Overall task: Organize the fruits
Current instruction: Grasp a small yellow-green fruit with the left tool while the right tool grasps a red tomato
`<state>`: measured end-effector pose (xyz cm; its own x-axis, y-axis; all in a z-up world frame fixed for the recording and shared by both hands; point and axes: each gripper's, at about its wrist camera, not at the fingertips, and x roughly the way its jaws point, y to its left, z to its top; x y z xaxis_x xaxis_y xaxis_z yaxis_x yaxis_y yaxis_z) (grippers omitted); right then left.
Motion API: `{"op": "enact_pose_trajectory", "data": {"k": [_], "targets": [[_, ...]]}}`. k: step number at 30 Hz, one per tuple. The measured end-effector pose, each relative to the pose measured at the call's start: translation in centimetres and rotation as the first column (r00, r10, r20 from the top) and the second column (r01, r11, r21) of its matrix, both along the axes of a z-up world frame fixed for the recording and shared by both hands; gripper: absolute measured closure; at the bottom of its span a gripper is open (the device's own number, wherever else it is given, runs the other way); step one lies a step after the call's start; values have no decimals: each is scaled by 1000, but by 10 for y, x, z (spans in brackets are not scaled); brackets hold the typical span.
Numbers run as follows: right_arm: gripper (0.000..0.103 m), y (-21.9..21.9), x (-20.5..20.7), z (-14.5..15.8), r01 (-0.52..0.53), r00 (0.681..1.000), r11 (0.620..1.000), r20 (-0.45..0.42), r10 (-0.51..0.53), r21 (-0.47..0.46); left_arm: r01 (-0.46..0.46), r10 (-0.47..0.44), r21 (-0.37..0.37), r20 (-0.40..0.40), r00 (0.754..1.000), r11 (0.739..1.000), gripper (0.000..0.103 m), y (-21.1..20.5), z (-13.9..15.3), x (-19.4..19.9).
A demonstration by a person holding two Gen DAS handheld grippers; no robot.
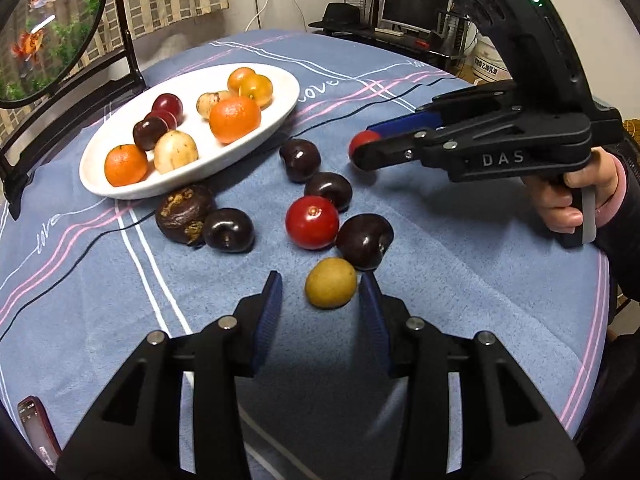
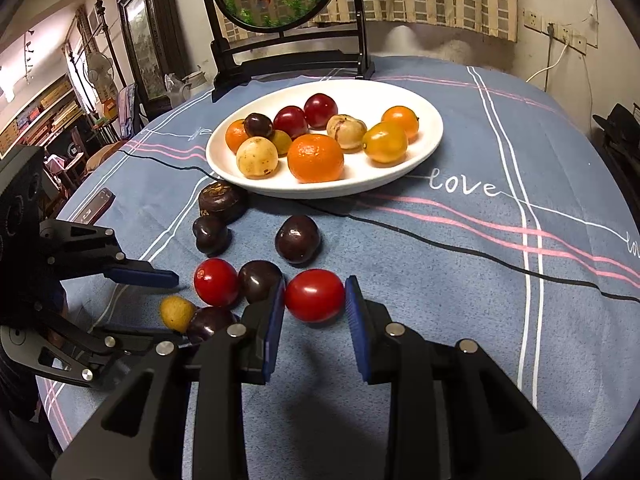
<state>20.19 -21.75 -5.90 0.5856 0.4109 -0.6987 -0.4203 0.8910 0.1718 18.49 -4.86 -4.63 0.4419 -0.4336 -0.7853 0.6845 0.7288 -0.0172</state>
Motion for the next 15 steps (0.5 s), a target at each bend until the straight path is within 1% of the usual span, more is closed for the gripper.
{"op": "enact_pose_trajectory", "data": {"k": [1, 3, 7, 12, 14, 15], "targets": [[72, 0, 0, 0, 0, 1000, 1000, 1, 0, 0, 1, -1, 3, -1, 1000, 1000, 61, -1, -1, 0], [72, 1, 0, 0, 1, 1000, 1000, 1, -1, -4, 5, -5, 4, -2, 1000, 1000, 67, -1, -2, 1], [72, 1, 0, -1, -3, 1000, 1000, -2, 3, -6, 14, -14, -5, -1, 1000, 1000, 75, -3, -1, -1], [72, 1, -1, 0, -6, 1000, 1000, 4, 6, -5, 28, -28, -2, 17, 999, 1000, 76, -4, 0, -4], [72, 0, -3, 3, -7, 1000, 1000, 17, 7, 4, 30, -30, -23, 22, 999, 999, 76, -1, 4, -5], [72, -1, -4, 5, -7, 1000, 1000, 28, 6, 13, 24, -23, -48, 32, 999, 999, 76, 3, 10, -4]]}}
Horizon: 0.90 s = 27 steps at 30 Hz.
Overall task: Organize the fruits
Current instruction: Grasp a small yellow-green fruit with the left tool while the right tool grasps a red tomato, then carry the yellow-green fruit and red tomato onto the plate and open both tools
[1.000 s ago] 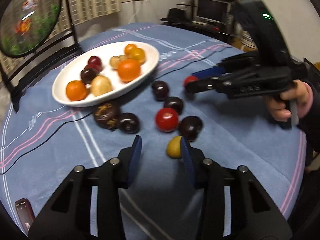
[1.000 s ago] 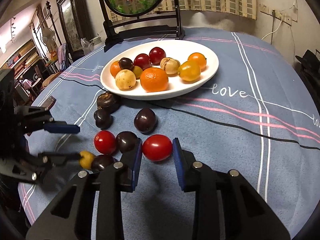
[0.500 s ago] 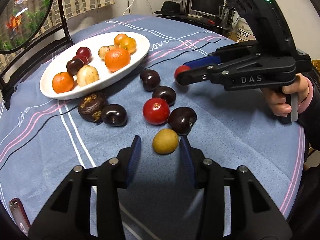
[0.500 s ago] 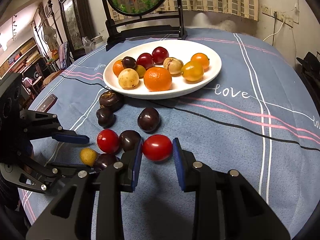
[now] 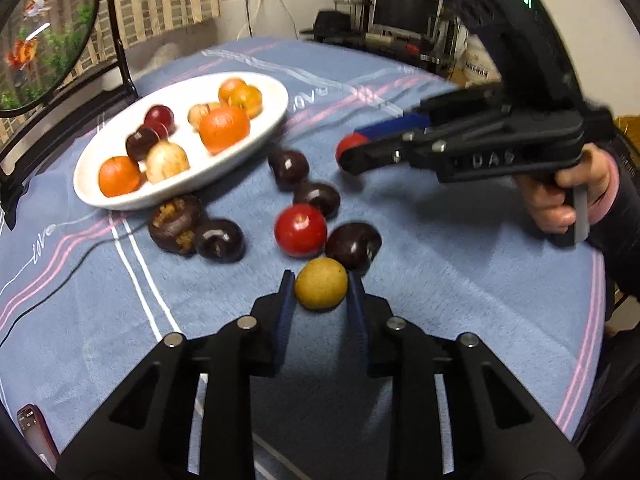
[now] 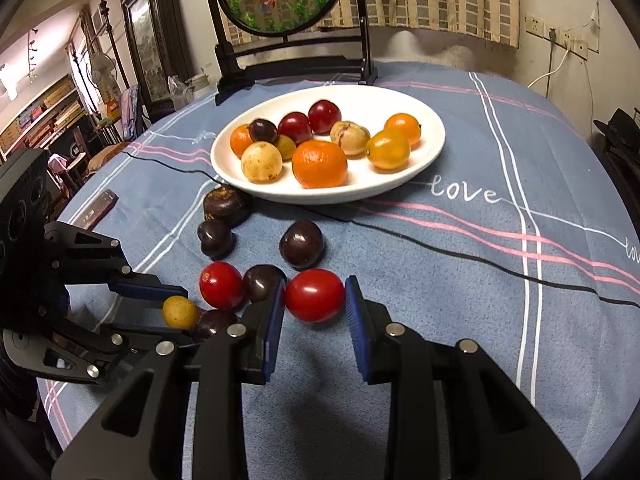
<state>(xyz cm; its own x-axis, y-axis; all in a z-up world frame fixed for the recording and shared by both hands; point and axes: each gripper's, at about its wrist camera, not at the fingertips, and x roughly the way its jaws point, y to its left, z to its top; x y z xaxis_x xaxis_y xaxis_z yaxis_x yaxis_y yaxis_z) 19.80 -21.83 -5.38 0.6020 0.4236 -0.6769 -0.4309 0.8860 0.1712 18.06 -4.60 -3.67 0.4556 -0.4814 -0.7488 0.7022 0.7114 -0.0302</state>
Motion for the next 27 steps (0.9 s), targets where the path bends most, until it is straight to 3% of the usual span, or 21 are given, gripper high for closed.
{"op": "enact_pose_trajectory", "data": {"k": [4, 7, 11, 15, 21, 25, 26, 27], "targets": [[72, -2, -1, 17, 3, 996, 998, 94, -8, 56, -55, 59, -122, 24, 998, 991, 76, 15, 24, 8], [72, -1, 17, 28, 28, 992, 992, 115, -42, 123, -121, 126, -224, 9, 992, 967, 76, 20, 42, 30], [72, 4, 53, 34, 102, 984, 984, 132, -121, 144, -300, 310, -270, -7, 951, 915, 76, 19, 51, 79], [72, 7, 82, 31, 130, 982, 978, 119, -150, 161, -420, 438, -247, 18, 899, 873, 76, 18, 49, 112], [72, 10, 107, 30, 141, 980, 975, 115, -162, 171, -528, 548, -214, 44, 835, 822, 76, 19, 51, 143], [72, 16, 117, 24, 128, 986, 979, 88, -143, 158, -550, 564, -205, 12, 826, 809, 76, 25, 44, 155], [69, 18, 119, 22, 130, 986, 980, 82, -143, 148, -555, 567, -203, 4, 824, 807, 74, 26, 44, 154], [60, 20, 119, 21, 141, 986, 981, 73, -152, 135, -569, 580, -202, -4, 814, 797, 58, 28, 43, 154]]}}
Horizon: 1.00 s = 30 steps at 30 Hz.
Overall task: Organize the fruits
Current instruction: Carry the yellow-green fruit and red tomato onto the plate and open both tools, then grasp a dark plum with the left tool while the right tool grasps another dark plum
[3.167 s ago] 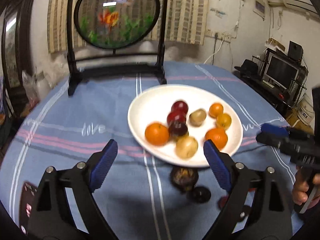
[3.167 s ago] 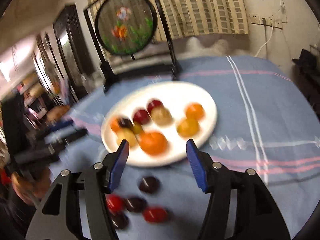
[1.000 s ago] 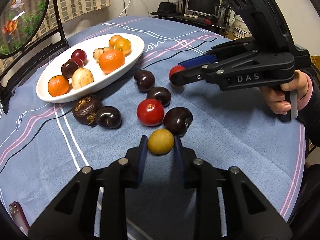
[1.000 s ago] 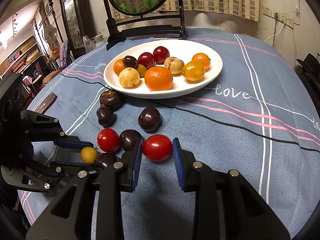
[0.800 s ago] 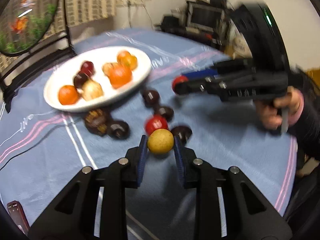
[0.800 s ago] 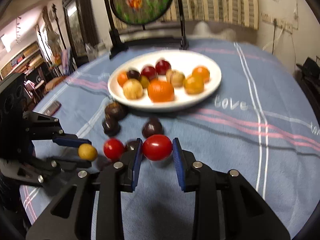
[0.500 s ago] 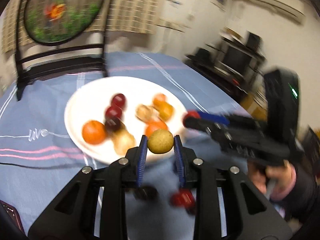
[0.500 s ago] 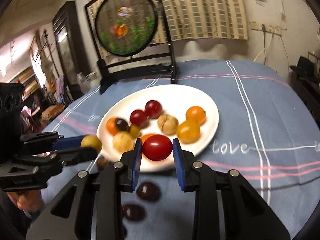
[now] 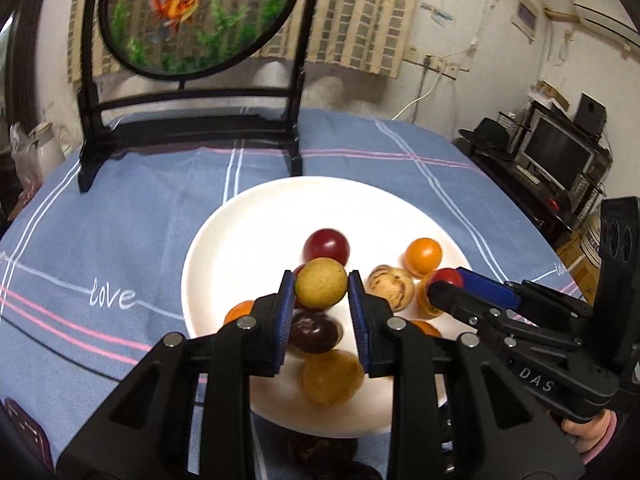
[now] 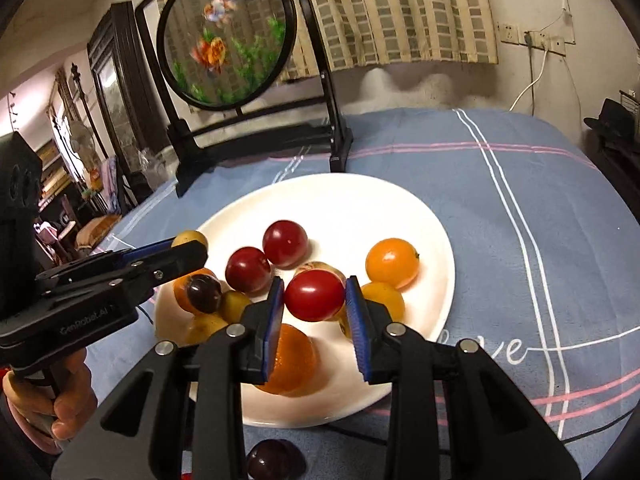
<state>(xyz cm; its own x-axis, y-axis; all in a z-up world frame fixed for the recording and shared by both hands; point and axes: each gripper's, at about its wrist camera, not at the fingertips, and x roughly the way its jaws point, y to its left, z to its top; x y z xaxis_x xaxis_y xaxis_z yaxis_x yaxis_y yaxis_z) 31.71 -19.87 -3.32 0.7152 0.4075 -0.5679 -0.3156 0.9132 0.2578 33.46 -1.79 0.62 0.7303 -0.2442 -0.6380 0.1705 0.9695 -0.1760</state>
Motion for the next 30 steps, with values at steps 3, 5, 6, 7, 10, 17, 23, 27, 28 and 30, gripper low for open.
{"op": "enact_pose_trajectory", "data": {"k": [3, 5, 6, 7, 10, 17, 23, 27, 28, 30], "targets": [[57, -3, -6, 4, -5, 1000, 1000, -10, 5, 15, -81, 79, 30, 74, 994, 996, 22, 5, 10, -14], [57, -7, -15, 13, -1, 1000, 999, 21, 0, 38, -86, 80, 49, 102, 992, 995, 21, 6, 16, -21], [57, -8, -19, 16, -2, 1000, 999, 30, 1, 44, -76, 70, 49, 103, 992, 996, 20, 6, 18, -25], [56, -10, -23, 20, -7, 999, 999, 35, 5, 53, -74, 69, 48, 104, 992, 996, 20, 5, 20, -27], [56, -13, -32, 25, -19, 999, 997, 30, 16, 75, -79, 73, 57, 103, 992, 995, 20, 4, 20, -32], [55, -12, -61, 30, -21, 995, 1000, 96, 21, -3, -78, 70, 91, 88, 994, 993, 11, 7, 16, -43], [55, -9, -78, 10, -103, 995, 994, 2, 103, -25, -114, 108, 89, 70, 992, 990, 3, 22, 12, -59], [55, 1, -82, -3, -136, 989, 989, -72, 132, -61, -121, 121, 52, 17, 993, 991, 3, 37, 3, -67], [55, 4, -82, -6, -149, 986, 987, -90, 143, -64, -132, 132, 43, 3, 991, 990, 3, 40, 2, -68], [55, 10, -83, -11, -151, 984, 984, -108, 141, -90, -141, 141, 22, -11, 990, 990, 3, 46, -1, -70]]}}
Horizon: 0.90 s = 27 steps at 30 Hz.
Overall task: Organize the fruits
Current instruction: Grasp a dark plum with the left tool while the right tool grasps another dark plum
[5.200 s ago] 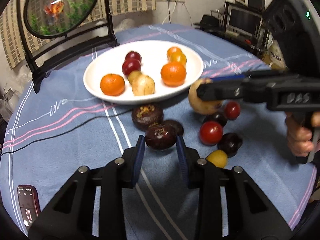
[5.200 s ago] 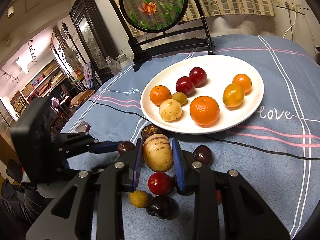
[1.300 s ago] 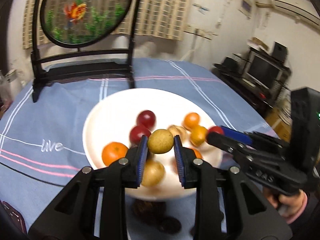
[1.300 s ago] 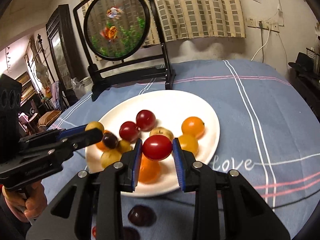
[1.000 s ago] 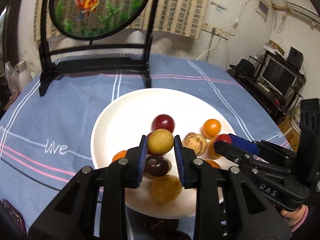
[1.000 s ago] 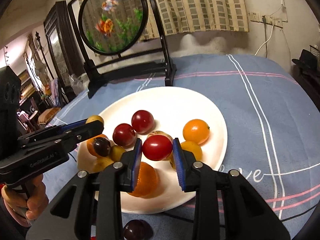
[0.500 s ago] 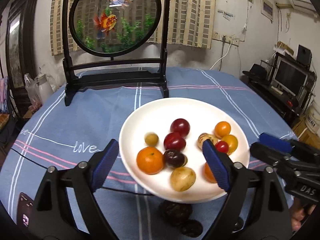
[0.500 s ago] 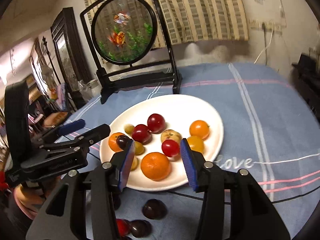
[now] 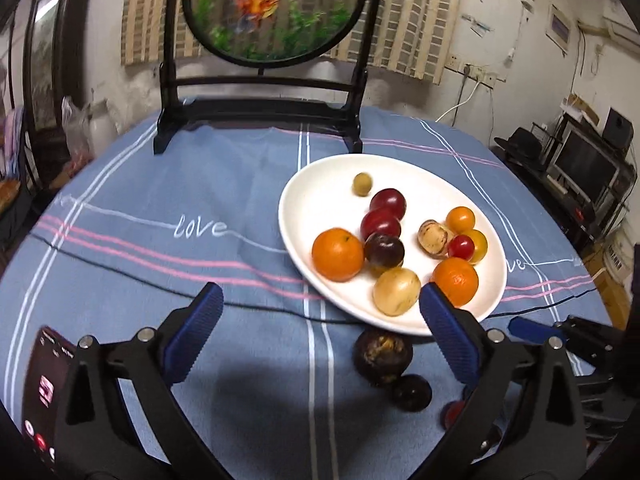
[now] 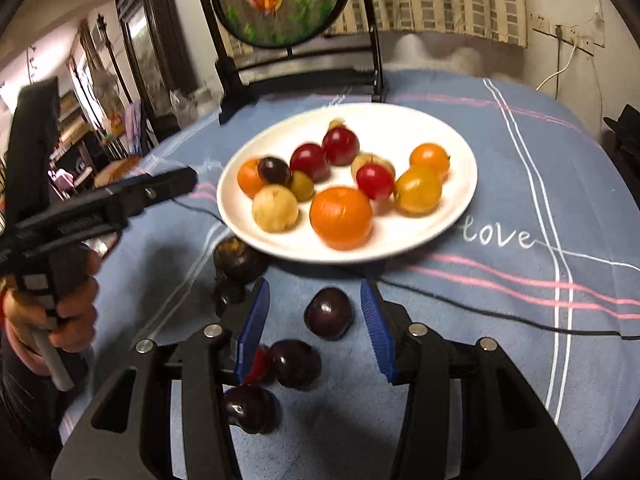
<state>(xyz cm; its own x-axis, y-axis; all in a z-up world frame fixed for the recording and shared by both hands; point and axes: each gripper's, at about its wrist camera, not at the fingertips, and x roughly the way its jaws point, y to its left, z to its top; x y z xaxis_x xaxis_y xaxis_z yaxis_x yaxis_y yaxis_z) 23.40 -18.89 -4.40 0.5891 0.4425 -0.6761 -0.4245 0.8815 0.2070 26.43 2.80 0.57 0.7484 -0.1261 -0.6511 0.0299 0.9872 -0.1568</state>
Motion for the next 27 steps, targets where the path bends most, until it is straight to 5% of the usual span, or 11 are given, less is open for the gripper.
{"op": "enact_pose_trajectory", "data": {"k": [5, 10, 16, 19, 24, 27], "targets": [[55, 5, 4, -12, 44, 999, 993, 23, -42, -105, -24, 24, 5, 6, 1000, 1000, 3, 5, 1, -3], [59, -1, 11, -20, 33, 998, 999, -45, -34, -38, -19, 19, 7, 2, 1000, 1000, 3, 5, 1, -7], [74, -1, 10, -23, 3, 997, 1000, -83, -3, 8, 2, -2, 41, 19, 1000, 999, 3, 2, 2, -13], [74, -5, 9, -16, 23, 998, 999, -65, -21, 29, 98, -98, 54, -13, 995, 994, 4, -5, -2, -15], [74, -13, 10, -13, 49, 997, 997, -69, -45, 53, 308, -305, 46, -70, 950, 950, 37, -22, -13, -28], [74, -13, 11, -15, 53, 996, 997, -80, -48, 53, 378, -372, 55, -103, 923, 924, 45, -34, -21, -33]]}}
